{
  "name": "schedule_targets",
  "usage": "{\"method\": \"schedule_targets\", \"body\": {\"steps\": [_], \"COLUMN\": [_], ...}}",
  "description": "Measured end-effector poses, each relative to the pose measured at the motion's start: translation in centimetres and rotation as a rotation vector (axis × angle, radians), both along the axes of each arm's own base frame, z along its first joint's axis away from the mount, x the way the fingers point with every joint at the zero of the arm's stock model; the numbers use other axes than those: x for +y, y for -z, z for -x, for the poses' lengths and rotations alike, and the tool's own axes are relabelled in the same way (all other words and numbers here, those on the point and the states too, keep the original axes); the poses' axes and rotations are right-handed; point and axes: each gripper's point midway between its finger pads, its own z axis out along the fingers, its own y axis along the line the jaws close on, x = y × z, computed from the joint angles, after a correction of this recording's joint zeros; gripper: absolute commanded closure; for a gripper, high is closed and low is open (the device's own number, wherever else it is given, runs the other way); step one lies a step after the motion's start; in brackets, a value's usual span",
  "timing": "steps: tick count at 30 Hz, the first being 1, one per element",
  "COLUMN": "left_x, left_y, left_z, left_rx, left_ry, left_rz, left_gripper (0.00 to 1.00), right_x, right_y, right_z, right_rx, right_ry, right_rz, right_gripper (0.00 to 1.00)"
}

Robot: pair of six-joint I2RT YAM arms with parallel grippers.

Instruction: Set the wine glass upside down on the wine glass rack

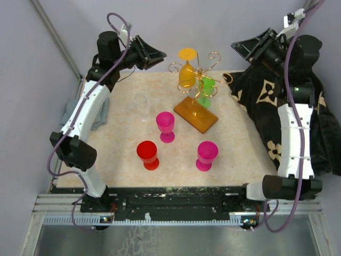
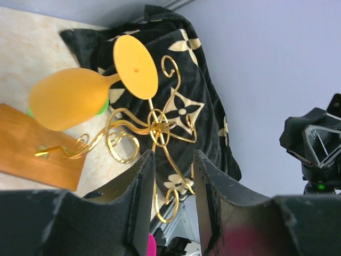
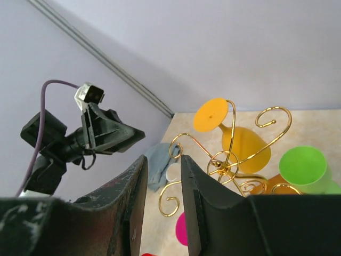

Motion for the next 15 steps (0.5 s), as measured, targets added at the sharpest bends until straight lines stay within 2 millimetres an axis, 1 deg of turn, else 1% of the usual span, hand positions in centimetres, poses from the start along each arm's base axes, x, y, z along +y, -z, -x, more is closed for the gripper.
{"method": "schedule_targets", "body": {"steps": [2,3,5,7,11,14,15], "left_x": [1.5,2.2,3.6,4.9,7.4,9.2,9.7], "left_y": [0.0,0.1,0.4,1.0,2.8,4.3,4.7], "left_z": [0.1,0.2,0.2,-0.1,-0.4,-1.2,-1.4], "left_rx": [-0.016,-0.024,-0.036,-0.046,-0.043,-0.047,-0.05], "left_ry": [-0.027,-0.041,-0.07,-0.102,-0.163,-0.217,-0.234], "left_rz": [-0.018,-0.027,-0.05,-0.079,-0.149,-0.222,-0.252], "left_gripper": [0.59,0.58,0.57,0.55,0.54,0.54,0.53], "right_x": [-0.6,-0.8,-1.3,-2.0,-4.5,-5.4,-5.5], "right_y": [-0.2,0.1,1.3,3.6,9.1,12.7,13.3], "right_z": [1.0,1.2,1.1,0.2,-1.8,-2.4,-2.4], "right_rx": [-0.02,-0.017,0.009,0.065,0.215,0.308,0.322], "right_ry": [0.032,0.044,0.066,0.102,0.178,0.2,0.203], "right_rz": [0.02,0.028,0.042,0.055,0.055,0.043,0.041], "right_gripper": [0.68,0.68,0.68,0.68,0.69,0.69,0.69]}}
